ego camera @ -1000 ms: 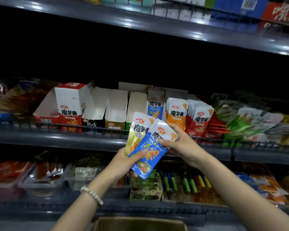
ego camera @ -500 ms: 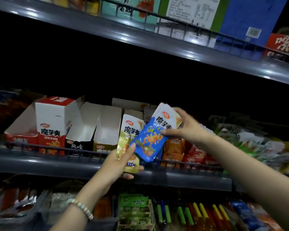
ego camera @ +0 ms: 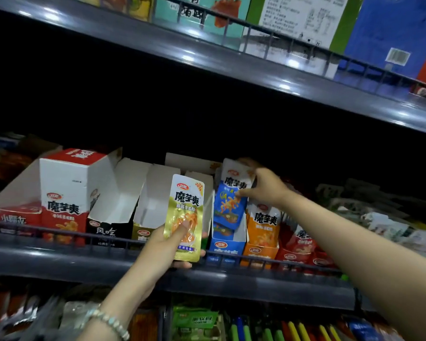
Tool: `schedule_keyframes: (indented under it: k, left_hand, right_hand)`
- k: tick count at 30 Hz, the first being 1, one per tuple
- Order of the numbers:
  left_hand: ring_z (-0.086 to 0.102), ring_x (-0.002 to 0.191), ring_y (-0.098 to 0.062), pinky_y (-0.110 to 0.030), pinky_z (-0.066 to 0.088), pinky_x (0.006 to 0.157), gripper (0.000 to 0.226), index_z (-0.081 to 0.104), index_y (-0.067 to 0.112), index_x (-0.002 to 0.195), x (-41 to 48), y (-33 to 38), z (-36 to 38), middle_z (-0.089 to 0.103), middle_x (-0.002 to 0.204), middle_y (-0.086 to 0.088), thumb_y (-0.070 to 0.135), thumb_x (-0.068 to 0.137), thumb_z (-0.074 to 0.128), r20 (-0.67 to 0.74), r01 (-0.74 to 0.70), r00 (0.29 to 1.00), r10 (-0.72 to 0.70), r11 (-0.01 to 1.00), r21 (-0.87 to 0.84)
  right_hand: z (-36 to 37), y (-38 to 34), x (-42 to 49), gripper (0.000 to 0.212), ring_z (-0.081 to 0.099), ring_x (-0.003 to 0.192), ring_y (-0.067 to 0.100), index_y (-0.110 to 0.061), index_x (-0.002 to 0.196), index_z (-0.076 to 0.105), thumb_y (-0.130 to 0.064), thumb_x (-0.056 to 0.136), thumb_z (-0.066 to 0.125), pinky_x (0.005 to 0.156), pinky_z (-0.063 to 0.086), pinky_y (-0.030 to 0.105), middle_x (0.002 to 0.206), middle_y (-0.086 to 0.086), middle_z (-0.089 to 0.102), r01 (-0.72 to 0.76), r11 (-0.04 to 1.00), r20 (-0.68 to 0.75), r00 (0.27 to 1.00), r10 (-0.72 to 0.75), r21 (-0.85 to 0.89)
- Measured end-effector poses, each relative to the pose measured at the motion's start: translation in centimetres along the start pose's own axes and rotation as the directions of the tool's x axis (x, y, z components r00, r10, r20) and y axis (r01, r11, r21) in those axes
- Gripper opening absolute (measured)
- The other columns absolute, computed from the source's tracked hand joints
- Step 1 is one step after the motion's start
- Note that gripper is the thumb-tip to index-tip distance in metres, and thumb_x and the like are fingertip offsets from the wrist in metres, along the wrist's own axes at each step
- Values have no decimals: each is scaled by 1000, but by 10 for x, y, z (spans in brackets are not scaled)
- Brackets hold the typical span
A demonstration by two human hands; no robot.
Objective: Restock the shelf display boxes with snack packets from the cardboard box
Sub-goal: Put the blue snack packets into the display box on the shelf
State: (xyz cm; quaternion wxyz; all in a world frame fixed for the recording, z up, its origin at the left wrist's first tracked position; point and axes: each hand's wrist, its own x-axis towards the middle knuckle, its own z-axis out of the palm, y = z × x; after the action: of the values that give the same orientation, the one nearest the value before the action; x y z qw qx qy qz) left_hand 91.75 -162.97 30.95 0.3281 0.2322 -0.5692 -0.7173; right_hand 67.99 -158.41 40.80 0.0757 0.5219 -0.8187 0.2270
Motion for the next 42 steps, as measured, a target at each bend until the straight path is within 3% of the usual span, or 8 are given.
schedule_keyframes:
  k: [6, 11, 15, 21, 25, 28, 33, 42]
  left_hand:
    - [73, 75, -24, -22, 50, 42, 26, 61, 13, 111, 3, -3, -5, 76, 91, -2, 31, 95, 50, 12, 14, 1000, -14, 1000, 28]
    - [73, 74, -25, -23, 51, 43, 20, 65, 15, 103, 4, -1, -12, 74, 91, -8, 30, 93, 56, -81, -18, 996, 25, 997, 77]
    - [68, 60, -5, -23, 51, 41, 7, 64, 20, 94, 2, 2, -13, 70, 79, 1, 25, 91, 61, -145, -74, 985, 89, 992, 107]
    - [68, 61, -6, -23, 49, 40, 7, 64, 24, 96, 0, 8, -20, 72, 72, 6, 24, 88, 64, -158, -147, 974, 163, 983, 106]
    - [68, 61, -4, -21, 48, 39, 6, 65, 24, 92, -5, 17, -21, 73, 70, 8, 26, 86, 66, -151, -176, 969, 193, 977, 121]
    - [66, 56, -6, -22, 48, 40, 7, 65, 23, 92, -6, 21, -30, 73, 74, 2, 29, 89, 62, -167, -200, 958, 232, 962, 188]
    - [61, 87, -6, -24, 49, 69, 25, 60, 30, 115, -1, 21, -76, 65, 107, 10, 39, 95, 47, -306, -230, 811, 499, 753, 617]
    - [48, 120, -17, -30, 29, 107, 46, 40, 35, 143, 5, 9, -80, 62, 120, 6, 42, 97, 44, -251, -92, 798, 548, 523, 848]
  right_hand:
    - [29, -2, -8, 78, 47, 127, 24, -15, 141, 39, -44, 77, 74, 101, 41, 38, 140, 5, 50, 103, 944, 36, 995, -97, -314]
    - [29, -4, -8, 61, 54, 114, 23, -14, 125, 52, -50, 79, 69, 86, 42, 32, 127, 6, 58, 71, 905, 33, 997, -63, -419]
    - [27, -6, -10, 65, 52, 116, 23, -16, 131, 48, -53, 80, 66, 90, 42, 33, 129, 5, 56, 65, 900, 27, 998, -59, -431]
    - [19, -43, -24, 59, 47, 125, 16, -14, 138, 43, -41, 89, 59, 103, 42, 32, 136, 2, 50, 191, 966, -112, 978, -174, 172]
    - [20, -77, -31, 67, 62, 95, 2, -16, 142, 32, -18, 85, 68, 80, 53, 15, 117, -1, 60, -23, 780, 197, 972, -129, 625]
    - [19, -89, -29, 57, 69, 82, 8, -15, 135, 43, -6, 84, 67, 69, 57, 20, 97, 0, 70, -72, 746, 290, 942, -167, 662]
    - [5, -99, -15, 49, 69, 69, 8, -9, 128, 46, 0, 84, 66, 52, 53, 16, 90, 9, 68, -32, 710, 96, 994, -51, 704]
    - [14, -116, 47, 56, 55, 114, 24, -4, 136, 39, 7, 85, 61, 89, 52, 40, 127, 12, 54, 142, 687, -190, 982, -6, 713]
